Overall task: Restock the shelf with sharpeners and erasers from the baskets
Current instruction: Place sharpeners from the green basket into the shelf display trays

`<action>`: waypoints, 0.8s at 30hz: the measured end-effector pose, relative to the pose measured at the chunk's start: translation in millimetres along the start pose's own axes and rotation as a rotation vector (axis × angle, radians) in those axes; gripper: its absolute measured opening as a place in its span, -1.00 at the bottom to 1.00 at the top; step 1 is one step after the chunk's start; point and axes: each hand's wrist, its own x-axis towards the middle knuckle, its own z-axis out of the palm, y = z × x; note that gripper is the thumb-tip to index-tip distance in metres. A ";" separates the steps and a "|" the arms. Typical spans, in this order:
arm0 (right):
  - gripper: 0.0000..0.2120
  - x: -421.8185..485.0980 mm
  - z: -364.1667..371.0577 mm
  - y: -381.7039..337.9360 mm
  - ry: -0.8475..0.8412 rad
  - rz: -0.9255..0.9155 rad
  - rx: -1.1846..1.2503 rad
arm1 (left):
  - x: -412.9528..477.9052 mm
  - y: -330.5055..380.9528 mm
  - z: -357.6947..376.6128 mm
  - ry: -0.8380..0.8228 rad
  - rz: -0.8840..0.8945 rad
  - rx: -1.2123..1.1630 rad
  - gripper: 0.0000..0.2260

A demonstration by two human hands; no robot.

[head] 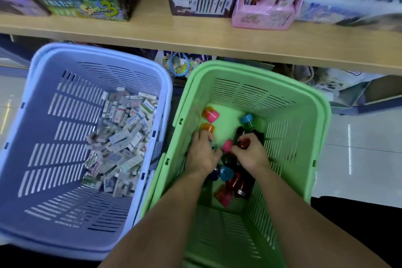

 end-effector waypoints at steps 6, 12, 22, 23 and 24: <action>-0.43 0.5 16.4 15.9 0.018 -0.096 -0.245 | 2.8 -8.0 11.8 0.021 -0.068 -0.043 -0.24; -0.56 6.3 21.3 13.9 0.034 -0.134 -0.330 | 4.8 -7.0 14.1 -0.009 0.004 0.006 -0.49; -0.66 16.2 15.9 13.9 0.082 -0.005 0.076 | 19.1 -0.8 22.2 -0.104 -0.013 -0.044 -0.41; -0.63 17.8 16.3 14.1 0.073 0.001 0.112 | 21.5 -0.3 22.6 -0.122 -0.014 -0.050 -0.40; -0.59 19.1 16.6 14.2 0.065 0.005 0.142 | 24.5 -0.6 23.1 -0.126 -0.014 -0.060 -0.43</action>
